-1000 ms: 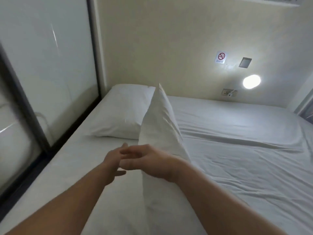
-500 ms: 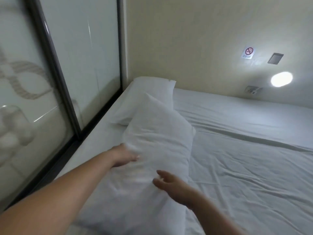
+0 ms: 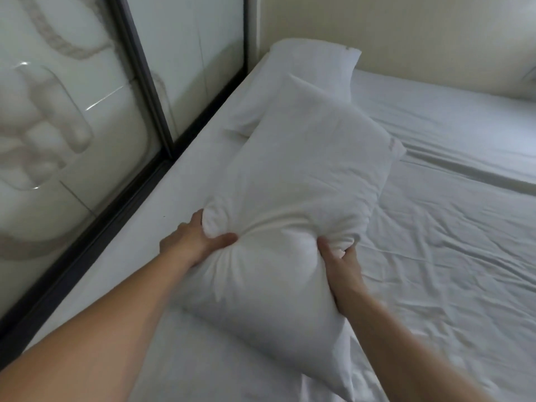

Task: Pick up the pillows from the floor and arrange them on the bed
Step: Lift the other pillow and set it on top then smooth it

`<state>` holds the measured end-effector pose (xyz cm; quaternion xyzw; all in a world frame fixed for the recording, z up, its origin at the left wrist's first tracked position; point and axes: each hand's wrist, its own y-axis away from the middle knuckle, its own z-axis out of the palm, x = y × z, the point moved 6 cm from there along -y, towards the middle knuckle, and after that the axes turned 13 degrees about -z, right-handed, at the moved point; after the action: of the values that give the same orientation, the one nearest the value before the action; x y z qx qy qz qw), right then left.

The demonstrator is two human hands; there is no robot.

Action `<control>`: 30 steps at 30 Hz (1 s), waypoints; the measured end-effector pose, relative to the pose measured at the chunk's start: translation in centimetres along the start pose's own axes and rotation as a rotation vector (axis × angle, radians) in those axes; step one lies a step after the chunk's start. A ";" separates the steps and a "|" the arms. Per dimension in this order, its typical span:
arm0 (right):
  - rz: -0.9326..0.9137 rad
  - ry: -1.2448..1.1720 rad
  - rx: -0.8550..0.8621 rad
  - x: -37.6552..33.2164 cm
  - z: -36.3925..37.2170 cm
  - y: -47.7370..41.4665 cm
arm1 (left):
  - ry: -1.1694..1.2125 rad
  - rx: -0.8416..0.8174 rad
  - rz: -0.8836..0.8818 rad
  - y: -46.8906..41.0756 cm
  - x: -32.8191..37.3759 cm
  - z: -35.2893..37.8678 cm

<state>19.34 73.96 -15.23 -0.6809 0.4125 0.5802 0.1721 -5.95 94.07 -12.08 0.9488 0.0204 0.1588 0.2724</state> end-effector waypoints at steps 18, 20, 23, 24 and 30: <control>-0.127 0.153 -0.220 -1.4 4.0 7.5 | 0.084 0.188 -0.195 5.9 -11.6 -4.6; -0.088 0.181 -0.251 -1.4 4.4 8.2 | -0.081 0.279 -0.187 5.0 -9.7 -6.7; -0.161 0.571 -0.189 -3.3 3.6 7.2 | -0.249 0.338 -0.225 3.9 -8.7 -7.1; -0.294 0.687 -0.142 -4.9 3.6 6.6 | -0.253 0.375 -0.187 3.8 -8.0 -6.6; -0.940 0.910 -0.529 -8.1 10.8 4.6 | -0.167 0.327 0.014 5.2 -2.4 1.7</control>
<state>8.93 81.81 -9.47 -0.9809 -0.0492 0.1830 0.0437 -7.98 88.51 -11.42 0.9905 0.0166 0.0758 0.1139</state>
